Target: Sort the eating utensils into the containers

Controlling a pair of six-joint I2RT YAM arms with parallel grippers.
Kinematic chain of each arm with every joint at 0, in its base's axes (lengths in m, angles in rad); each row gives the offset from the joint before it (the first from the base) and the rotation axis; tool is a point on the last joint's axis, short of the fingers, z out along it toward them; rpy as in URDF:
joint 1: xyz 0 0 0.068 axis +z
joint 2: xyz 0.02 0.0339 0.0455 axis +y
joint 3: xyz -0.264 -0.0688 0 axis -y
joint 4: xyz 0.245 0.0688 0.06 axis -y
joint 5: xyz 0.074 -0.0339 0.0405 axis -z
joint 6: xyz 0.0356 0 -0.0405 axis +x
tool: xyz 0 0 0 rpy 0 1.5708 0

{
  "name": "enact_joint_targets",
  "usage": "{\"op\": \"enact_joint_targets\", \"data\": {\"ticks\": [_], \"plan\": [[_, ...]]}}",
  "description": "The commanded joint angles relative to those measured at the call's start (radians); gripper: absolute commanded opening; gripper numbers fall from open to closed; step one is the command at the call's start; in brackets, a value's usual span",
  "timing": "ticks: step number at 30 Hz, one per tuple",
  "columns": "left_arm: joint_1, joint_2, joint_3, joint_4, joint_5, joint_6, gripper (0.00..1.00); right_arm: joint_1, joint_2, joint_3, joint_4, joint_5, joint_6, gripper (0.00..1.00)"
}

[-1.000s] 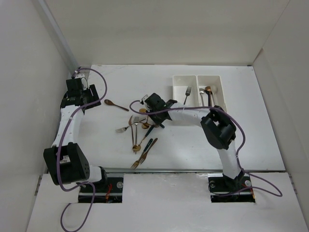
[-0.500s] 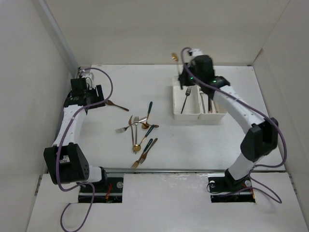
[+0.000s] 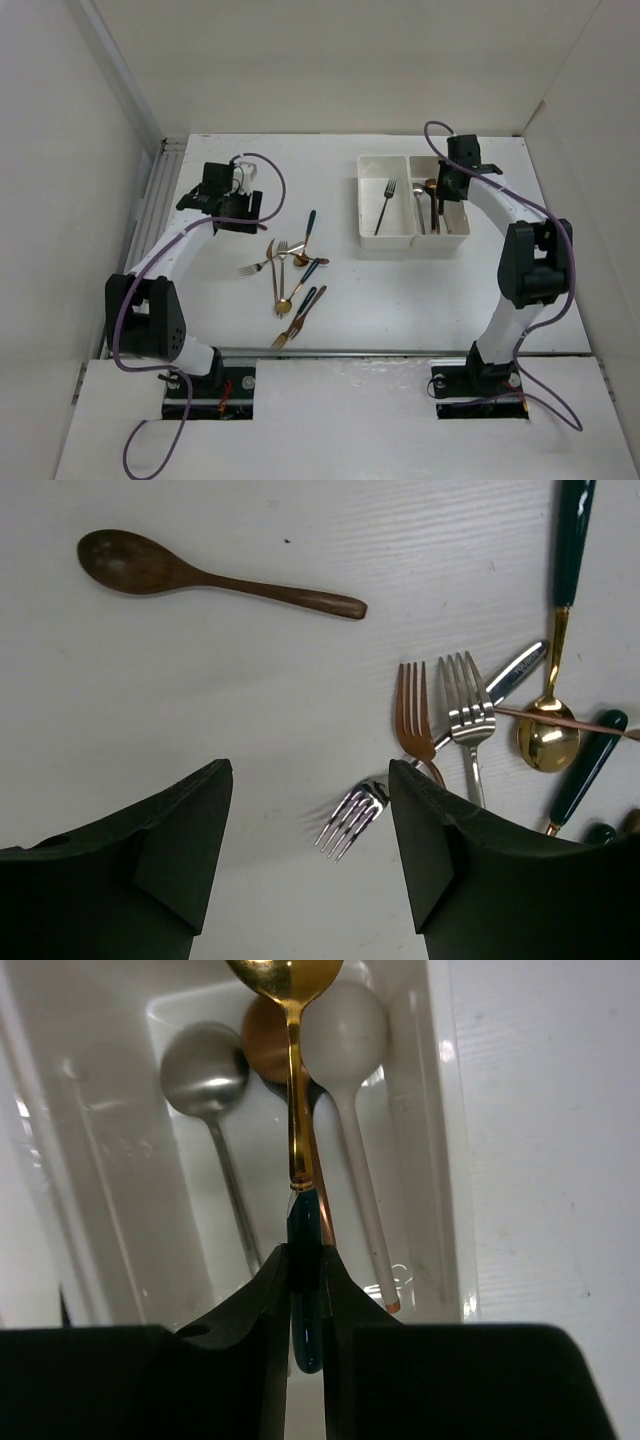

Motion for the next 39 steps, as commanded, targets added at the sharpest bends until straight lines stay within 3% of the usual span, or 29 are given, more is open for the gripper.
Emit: {"op": "enact_joint_targets", "data": {"ticks": [1, 5, 9, 13, 18, 21, 25, 27, 35, 39], "plan": [[-0.064, -0.005, 0.038, -0.034, 0.003, 0.065, 0.6, 0.0, -0.005, 0.021, -0.011, 0.056, -0.016, 0.01], [-0.1, -0.005, 0.038, -0.034, 0.003, 0.066, 0.6, 0.0, 0.019, 0.021, -0.034, 0.087, -0.016, 0.16], [-0.1, -0.005, 0.038, -0.034, 0.013, 0.052, 0.6, 0.0, -0.014, 0.021, -0.034, 0.047, -0.037, 0.45], [-0.1, -0.005, 0.038, -0.034, 0.004, 0.052, 0.6, 0.0, -0.076, 0.032, -0.034, -0.019, -0.066, 0.59], [-0.1, 0.004, 0.047, -0.034, -0.025, 0.033, 0.61, 0.152, -0.171, 0.052, -0.044, -0.039, -0.135, 0.64], [-0.088, 0.004, 0.047, -0.034, -0.037, 0.033, 0.61, 0.281, -0.24, -0.002, -0.034, -0.155, -0.274, 0.66], [-0.007, -0.007, 0.058, -0.034, -0.048, 0.0, 0.61, 0.6, -0.251, -0.158, -0.011, -0.191, -0.449, 0.66], [0.052, -0.028, 0.058, -0.023, -0.048, -0.014, 0.61, 0.698, -0.211, -0.201, -0.002, -0.263, -0.498, 0.63], [0.25, -0.058, 0.015, -0.014, -0.002, -0.069, 0.61, 0.897, -0.1, -0.224, 0.064, -0.331, -0.566, 0.63], [0.282, -0.076, 0.015, -0.014, 0.021, -0.079, 0.61, 0.944, -0.036, -0.233, 0.11, -0.331, -0.588, 0.63]]}}
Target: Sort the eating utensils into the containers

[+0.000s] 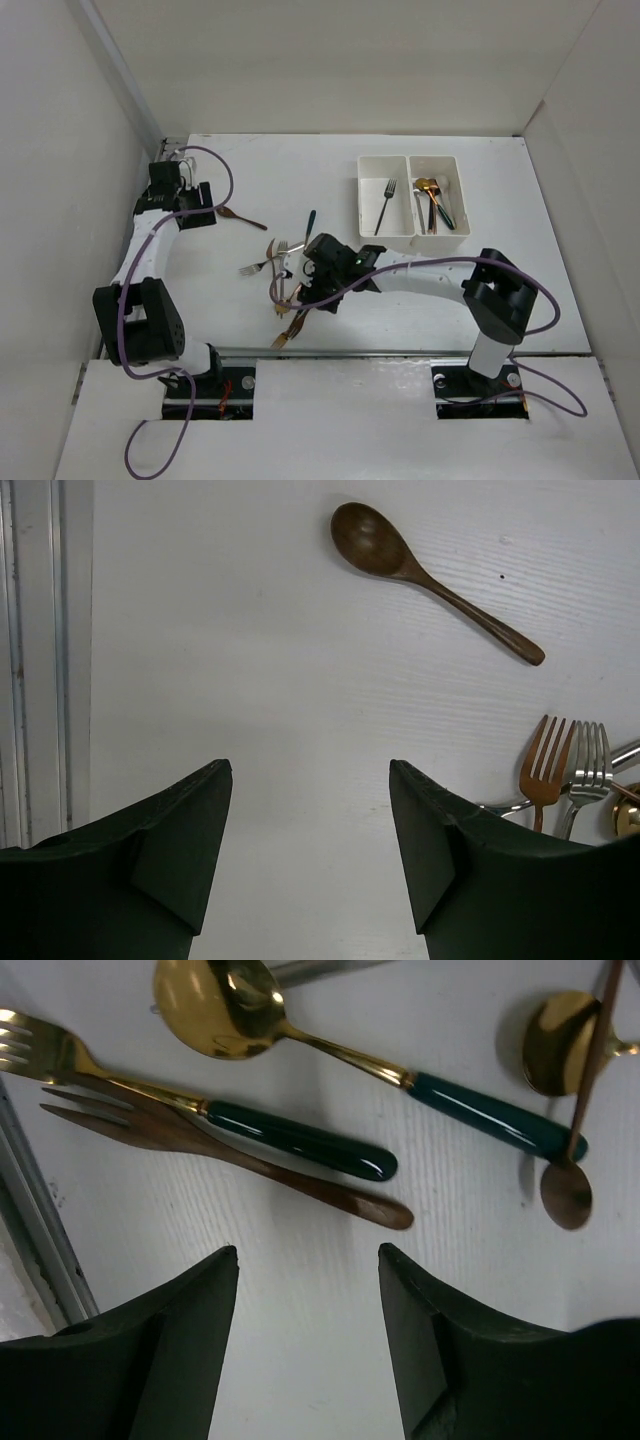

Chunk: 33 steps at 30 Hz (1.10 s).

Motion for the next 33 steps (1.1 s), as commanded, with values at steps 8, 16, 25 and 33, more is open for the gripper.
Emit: {"op": "enact_joint_targets", "data": {"ticks": [8, 16, 25, 33], "plan": [[0.01, -0.08, -0.002, 0.007, 0.035, -0.02, 0.61, 0.022, 0.15, 0.054, 0.114, -0.02, -0.092, 0.63], [0.019, -0.098, -0.021, 0.007, 0.035, -0.02, 0.61, 0.022, 0.187, 0.079, 0.037, -0.03, -0.048, 0.48], [0.029, -0.089, -0.021, 0.017, 0.044, -0.02, 0.61, 0.022, 0.187, 0.079, -0.039, 0.014, 0.014, 0.2], [0.029, -0.08, -0.021, 0.017, 0.044, -0.02, 0.61, 0.022, 0.114, 0.037, -0.062, 0.091, 0.089, 0.0]]}}
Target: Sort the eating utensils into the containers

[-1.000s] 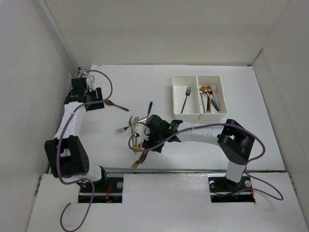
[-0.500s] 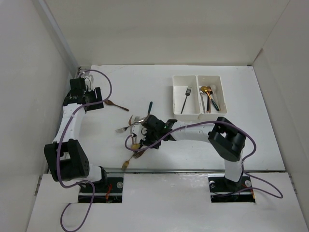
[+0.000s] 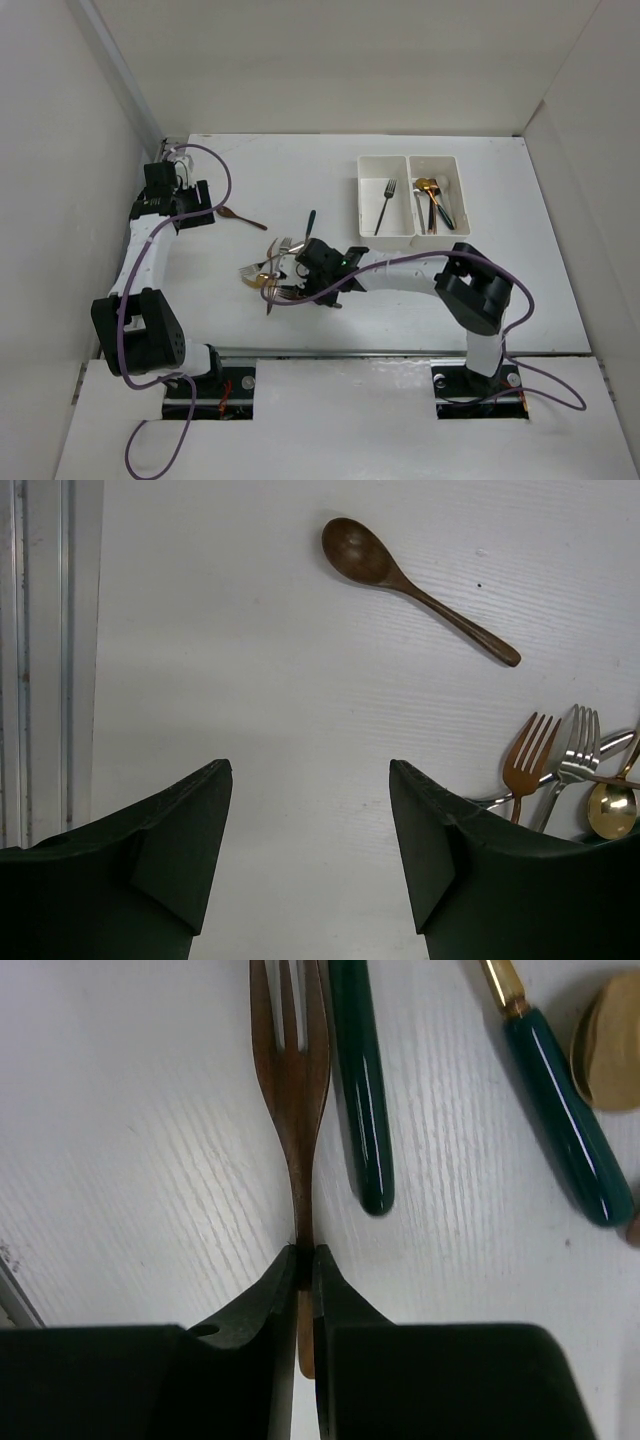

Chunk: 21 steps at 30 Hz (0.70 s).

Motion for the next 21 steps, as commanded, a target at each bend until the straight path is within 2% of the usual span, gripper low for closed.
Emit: {"op": "enact_joint_targets", "data": {"ticks": [1, 6, 12, 16, 18, 19, 21], "plan": [[0.008, -0.022, -0.01, 0.016, 0.014, -0.01, 0.61, 0.001, -0.064, -0.042, -0.062, 0.059, 0.034, 0.0], [0.008, -0.022, -0.001, 0.016, 0.014, -0.01, 0.61, 0.001, -0.204, -0.063, -0.005, -0.038, 0.034, 0.0], [0.008, -0.022, -0.001, 0.016, 0.014, -0.01, 0.61, -0.017, -0.331, -0.03, 0.041, -0.076, 0.056, 0.0], [0.008, -0.012, -0.001, 0.016, 0.014, -0.019, 0.61, -0.193, -0.386, -0.007, 0.176, -0.109, 0.207, 0.0], [0.008, -0.002, 0.008, 0.016, 0.014, -0.019, 0.61, -0.267, -0.395, -0.007, 0.266, -0.051, 0.338, 0.0], [0.008, -0.002, 0.008, 0.016, 0.014, -0.019, 0.61, -0.305, -0.395, 0.006, 0.283, 0.033, 0.387, 0.0], [0.008, -0.002, 0.008, 0.016, 0.014, -0.019, 0.61, -0.409, -0.348, 0.045, 0.294, 0.107, 0.513, 0.0]]}}
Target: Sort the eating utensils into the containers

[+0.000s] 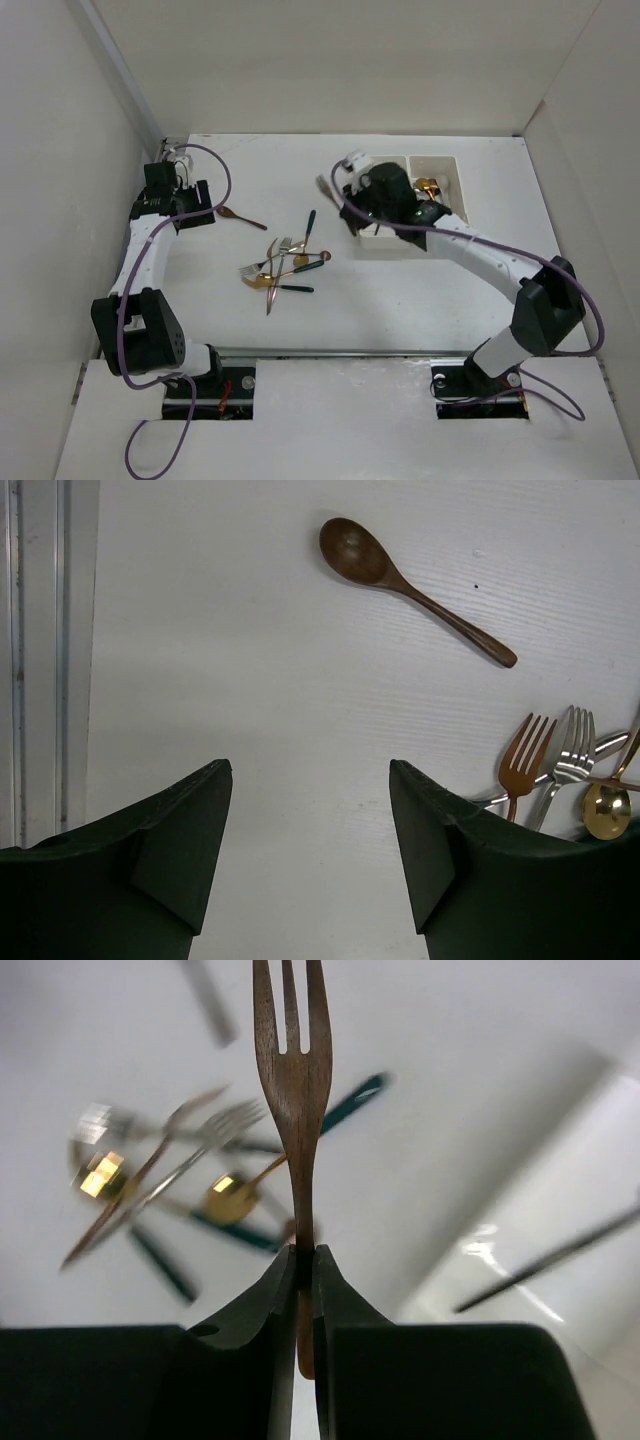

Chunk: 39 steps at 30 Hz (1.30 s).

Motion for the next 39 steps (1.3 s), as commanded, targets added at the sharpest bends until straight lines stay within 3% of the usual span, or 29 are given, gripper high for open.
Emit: {"op": "enact_joint_targets", "data": {"ticks": [1, 6, 12, 13, 14, 18, 21, 25, 28, 31, 34, 39], "plan": [[0.008, -0.002, 0.008, 0.016, 0.01, -0.01, 0.61, -0.136, 0.031, 0.079, 0.127, 0.164, 0.269, 0.0], [0.008, 0.007, 0.008, 0.016, 0.001, -0.01, 0.61, -0.301, 0.146, 0.129, 0.136, 0.297, 0.451, 0.0], [0.008, 0.027, 0.017, 0.007, -0.008, -0.01, 0.63, -0.334, 0.272, 0.194, 0.103, 0.289, 0.401, 0.03], [0.008, 0.027, 0.017, 0.007, -0.008, -0.01, 0.63, -0.334, 0.284, 0.23, 0.081, 0.289, 0.39, 0.08], [0.008, 0.027, 0.017, 0.007, -0.008, -0.01, 0.63, -0.334, 0.306, 0.249, 0.031, 0.289, 0.378, 0.2], [0.008, 0.048, 0.026, -0.002, -0.008, -0.01, 0.65, -0.322, 0.283, 0.274, -0.013, 0.349, 0.332, 0.54], [0.008, 0.059, 0.026, -0.002, -0.008, -0.01, 0.68, -0.277, 0.213, 0.251, -0.004, 0.474, 0.292, 0.69], [0.008, 0.069, 0.026, -0.002, -0.017, -0.01, 0.7, -0.17, 0.148, 0.226, 0.007, 0.57, 0.199, 0.69], [0.017, 0.078, 0.026, -0.002, -0.017, -0.01, 0.71, -0.043, 0.146, 0.203, 0.017, 0.412, 0.04, 0.69], [0.017, 0.078, 0.036, 0.007, -0.017, -0.01, 0.71, 0.086, 0.22, 0.203, -0.084, 0.142, -0.048, 0.65], [0.017, 0.069, 0.036, 0.007, -0.026, -0.01, 0.71, 0.189, 0.284, 0.203, -0.128, 0.088, -0.061, 0.56], [0.017, 0.059, 0.027, 0.007, -0.026, -0.01, 0.71, 0.274, 0.37, 0.192, -0.14, 0.051, -0.061, 0.55]]}}
